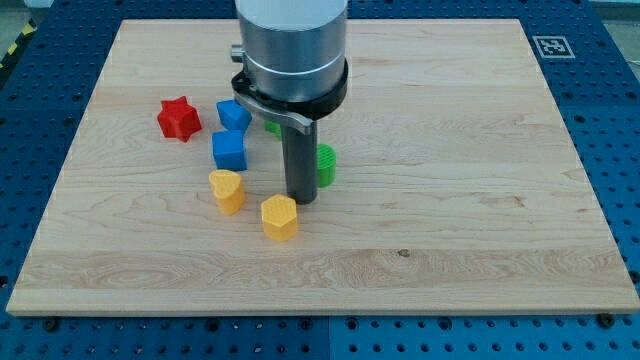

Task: Push yellow hexagon diagonal to the yellow heart

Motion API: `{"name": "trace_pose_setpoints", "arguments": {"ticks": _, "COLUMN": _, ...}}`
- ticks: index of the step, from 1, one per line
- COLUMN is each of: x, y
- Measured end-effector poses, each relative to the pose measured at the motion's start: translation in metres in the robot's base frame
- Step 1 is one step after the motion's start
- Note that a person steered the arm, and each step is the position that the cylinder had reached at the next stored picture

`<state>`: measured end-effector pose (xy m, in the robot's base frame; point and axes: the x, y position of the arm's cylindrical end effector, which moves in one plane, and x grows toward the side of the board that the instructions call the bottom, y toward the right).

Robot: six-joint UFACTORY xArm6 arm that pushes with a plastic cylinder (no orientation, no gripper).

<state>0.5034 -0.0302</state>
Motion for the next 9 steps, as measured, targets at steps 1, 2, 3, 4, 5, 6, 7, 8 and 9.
{"name": "trace_pose_setpoints", "arguments": {"ticks": 1, "x": 0.000, "y": -0.002}}
{"name": "trace_pose_setpoints", "arguments": {"ticks": 2, "x": 0.000, "y": -0.002}}
{"name": "trace_pose_setpoints", "arguments": {"ticks": 3, "x": 0.004, "y": -0.002}}
{"name": "trace_pose_setpoints", "arguments": {"ticks": 4, "x": 0.017, "y": -0.002}}
{"name": "trace_pose_setpoints", "arguments": {"ticks": 5, "x": 0.024, "y": -0.002}}
{"name": "trace_pose_setpoints", "arguments": {"ticks": 6, "x": 0.024, "y": 0.002}}
{"name": "trace_pose_setpoints", "arguments": {"ticks": 7, "x": 0.026, "y": 0.033}}
{"name": "trace_pose_setpoints", "arguments": {"ticks": 8, "x": 0.047, "y": 0.048}}
{"name": "trace_pose_setpoints", "arguments": {"ticks": 9, "x": 0.067, "y": 0.048}}
